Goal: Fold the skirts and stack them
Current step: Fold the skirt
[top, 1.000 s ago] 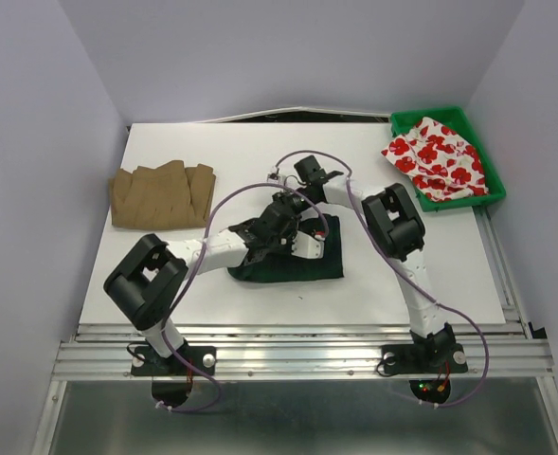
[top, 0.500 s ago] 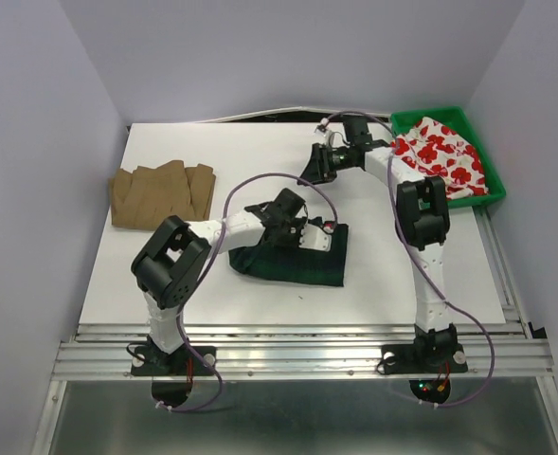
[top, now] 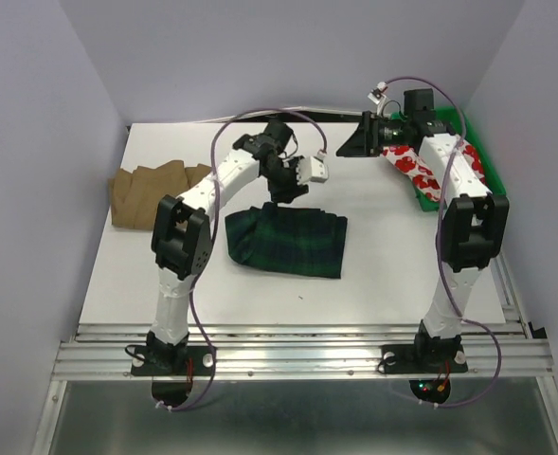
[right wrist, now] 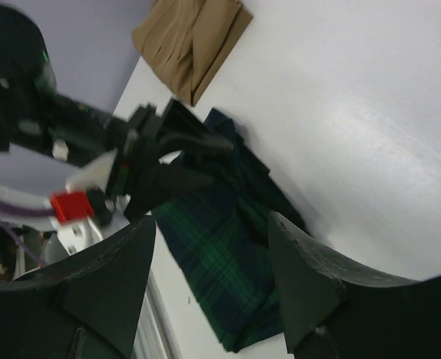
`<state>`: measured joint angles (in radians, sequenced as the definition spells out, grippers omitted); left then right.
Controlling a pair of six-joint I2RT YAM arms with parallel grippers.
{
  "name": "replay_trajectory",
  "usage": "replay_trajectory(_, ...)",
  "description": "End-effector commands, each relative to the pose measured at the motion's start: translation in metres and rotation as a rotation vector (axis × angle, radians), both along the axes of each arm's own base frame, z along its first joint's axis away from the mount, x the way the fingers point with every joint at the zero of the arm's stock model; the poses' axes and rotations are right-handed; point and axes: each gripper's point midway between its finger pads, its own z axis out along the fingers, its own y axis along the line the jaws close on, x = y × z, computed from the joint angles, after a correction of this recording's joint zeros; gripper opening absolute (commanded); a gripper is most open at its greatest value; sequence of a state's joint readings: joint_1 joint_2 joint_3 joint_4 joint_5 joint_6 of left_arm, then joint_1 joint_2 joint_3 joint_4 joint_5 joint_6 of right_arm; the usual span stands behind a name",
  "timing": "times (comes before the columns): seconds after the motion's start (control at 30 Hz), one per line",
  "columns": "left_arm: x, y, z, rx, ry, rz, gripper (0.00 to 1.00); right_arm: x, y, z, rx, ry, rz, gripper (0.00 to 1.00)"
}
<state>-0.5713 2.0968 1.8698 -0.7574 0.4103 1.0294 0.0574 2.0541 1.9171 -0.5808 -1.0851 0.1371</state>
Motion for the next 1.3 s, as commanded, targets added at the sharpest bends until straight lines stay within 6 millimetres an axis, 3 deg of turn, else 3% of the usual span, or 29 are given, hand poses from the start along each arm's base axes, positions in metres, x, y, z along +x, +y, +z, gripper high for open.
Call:
replay_trajectory(0.0, 0.003, 0.009, 0.073, -0.171, 0.075, 0.156, 0.61, -0.045, 0.011, 0.006, -0.01, 0.019, 0.06, 0.66)
replay_trajectory(0.03, 0.003, 0.01, 0.084, -0.224, 0.109, 0.207, 0.61, -0.059, 0.014, -0.005, -0.008, 0.053, 0.076, 0.66)
replay_trajectory(0.1, 0.004, 0.022, 0.104, -0.313, 0.151, 0.282, 0.61, -0.082, 0.025, 0.005, -0.006, 0.022, 0.119, 0.64)
replay_trajectory(0.2, -0.029, 0.026, 0.118, -0.47, 0.368, 0.311, 0.59, -0.127, 0.05, -0.009, 0.008, 0.084, 0.218, 0.61)
replay_trajectory(0.23, -0.042, 0.035, 0.101, -0.494, 0.486, 0.359, 0.58, -0.141, 0.058, -0.014, 0.014, 0.097, 0.258, 0.61)
replay_trajectory(0.27, -0.055, 0.035, 0.096, -0.522, 0.553, 0.36, 0.57, -0.153, 0.065, -0.02, 0.01, 0.11, 0.288, 0.61)
replay_trajectory(0.3, -0.075, 0.032, 0.106, -0.58, 0.617, 0.317, 0.55, -0.169, 0.071, -0.036, 0.003, 0.153, 0.316, 0.61)
replay_trajectory(0.33, -0.093, 0.033, 0.083, -0.579, 0.695, 0.321, 0.54, -0.184, 0.083, -0.043, -0.006, 0.164, 0.36, 0.61)
replay_trajectory(0.37, -0.104, 0.032, 0.077, -0.591, 0.752, 0.335, 0.54, -0.189, 0.086, -0.051, -0.013, 0.181, 0.37, 0.61)
replay_trajectory(0.4, -0.116, 0.032, 0.059, -0.593, 0.798, 0.348, 0.53, -0.193, 0.089, -0.067, -0.019, 0.228, 0.371, 0.6)
replay_trajectory(0.5, -0.127, 0.034, 0.025, -0.556, 0.921, 0.434, 0.5, -0.189, 0.09, -0.093, -0.036, 0.268, 0.364, 0.58)
replay_trajectory(0.57, -0.123, 0.037, -0.008, -0.52, 0.963, 0.507, 0.5, -0.179, 0.088, -0.122, -0.097, 0.299, 0.333, 0.57)
replay_trajectory(0.63, -0.098, 0.047, -0.031, -0.533, 0.952, 0.652, 0.5, -0.171, 0.087, -0.142, -0.144, 0.311, 0.313, 0.57)
replay_trajectory(0.67, -0.088, 0.053, -0.047, -0.529, 0.967, 0.717, 0.5, -0.167, 0.085, -0.163, -0.174, 0.321, 0.316, 0.56)
replay_trajectory(0.77, -0.048, 0.071, -0.068, -0.538, 0.918, 0.868, 0.49, -0.15, 0.074, -0.194, -0.251, 0.339, 0.267, 0.55)
replay_trajectory(0.8, -0.04, 0.077, -0.087, -0.506, 0.914, 0.921, 0.48, -0.141, 0.067, -0.208, -0.274, 0.351, 0.244, 0.55)
replay_trajectory(0.9, -0.026, 0.075, -0.101, -0.49, 0.919, 0.937, 0.48, -0.126, 0.059, -0.232, -0.34, 0.358, 0.204, 0.53)
replay_trajectory(1.0, -0.016, 0.077, -0.104, -0.473, 0.884, 0.947, 0.48, -0.116, 0.056, -0.236, -0.38, 0.352, 0.178, 0.52)
replay_trajectory(1.1, -0.013, 0.076, -0.071, -0.514, 0.8, 0.851, 0.52, -0.112, 0.061, -0.216, -0.348, 0.356, 0.158, 0.55)
replay_trajectory(1.17, -0.015, 0.081, -0.052, -0.517, 0.74, 0.845, 0.57, -0.113, 0.068, -0.18, -0.282, 0.344, 0.148, 0.59)
replay_trajectory(1.2, -0.014, 0.086, -0.022, -0.553, 0.665, 0.826, 0.59, -0.113, 0.072, -0.164, -0.245, 0.371, 0.119, 0.64)
replay_trajectory(1.23, -0.02, 0.094, -0.02, -0.548, 0.646, 0.861, 0.61, -0.121, 0.074, -0.139, -0.203, 0.358, 0.113, 0.67)
replay_trajectory(1.27, -0.023, 0.099, -0.011, -0.558, 0.626, 0.884, 0.67, -0.124, 0.074, -0.127, -0.179, 0.361, 0.095, 0.7)
